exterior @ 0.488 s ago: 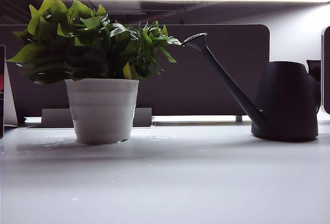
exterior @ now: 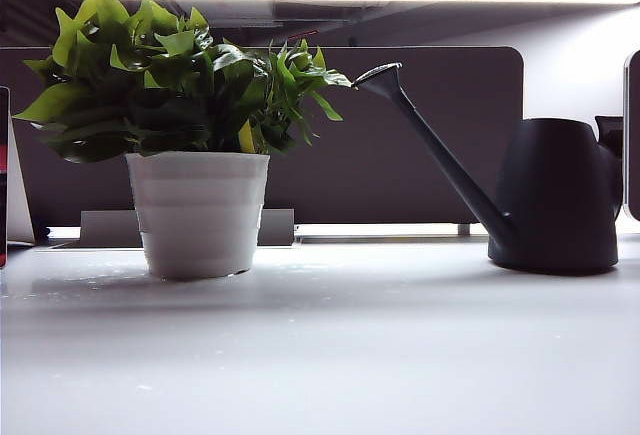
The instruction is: Pick up the watering can from the table, water the potted plant, and put the can back.
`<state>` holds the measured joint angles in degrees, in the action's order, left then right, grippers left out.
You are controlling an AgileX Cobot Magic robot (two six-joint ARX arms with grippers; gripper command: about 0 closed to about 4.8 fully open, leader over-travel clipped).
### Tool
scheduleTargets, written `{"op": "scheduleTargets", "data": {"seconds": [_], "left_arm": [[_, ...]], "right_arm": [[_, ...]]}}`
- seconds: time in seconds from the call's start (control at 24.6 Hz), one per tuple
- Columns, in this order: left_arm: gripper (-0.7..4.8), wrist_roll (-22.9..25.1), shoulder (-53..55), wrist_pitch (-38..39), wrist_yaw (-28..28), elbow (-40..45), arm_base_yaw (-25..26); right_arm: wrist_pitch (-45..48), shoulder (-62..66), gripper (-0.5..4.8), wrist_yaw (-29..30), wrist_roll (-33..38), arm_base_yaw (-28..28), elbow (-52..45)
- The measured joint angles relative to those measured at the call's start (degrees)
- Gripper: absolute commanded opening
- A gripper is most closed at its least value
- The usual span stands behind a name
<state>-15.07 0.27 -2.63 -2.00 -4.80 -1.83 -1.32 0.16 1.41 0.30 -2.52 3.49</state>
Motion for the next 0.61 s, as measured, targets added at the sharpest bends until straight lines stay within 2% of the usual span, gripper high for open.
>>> {"op": "scheduleTargets", "data": {"seconds": [0.04, 0.08, 0.28, 0.37, 0.49, 0.61], "left_arm": [[4.79, -2.6, 0.0, -1.2, 0.9, -1.1, 0.0], [4.79, -5.4, -0.1, -4.1, 2.7, -2.3, 0.0], [4.79, -6.6, 1.1, -6.0, 9.7, -8.9, -0.1], [4.79, -6.4, 5.6, -7.1, 12.3, -12.8, -0.1], [4.79, -3.7, 19.5, -12.8, 15.8, -20.1, -0.1], [4.79, -3.4, 30.7, -19.2, 17.4, -26.2, -0.1]], "right_arm": [[-0.4, 0.0, 4.69, 0.0, -0.2, 0.0, 0.6], [-1.6, 0.1, 4.70, -0.2, -0.3, 0.0, 2.8], [-0.3, 6.9, 4.79, -0.3, -3.3, 0.0, 16.9], [-1.3, 14.9, 4.79, -0.3, -3.8, 0.0, 23.9], [-0.5, 27.9, 4.79, -0.3, -5.4, 0.0, 35.2], [2.6, 36.5, 4.79, -0.3, -8.7, 0.0, 40.0]]}}
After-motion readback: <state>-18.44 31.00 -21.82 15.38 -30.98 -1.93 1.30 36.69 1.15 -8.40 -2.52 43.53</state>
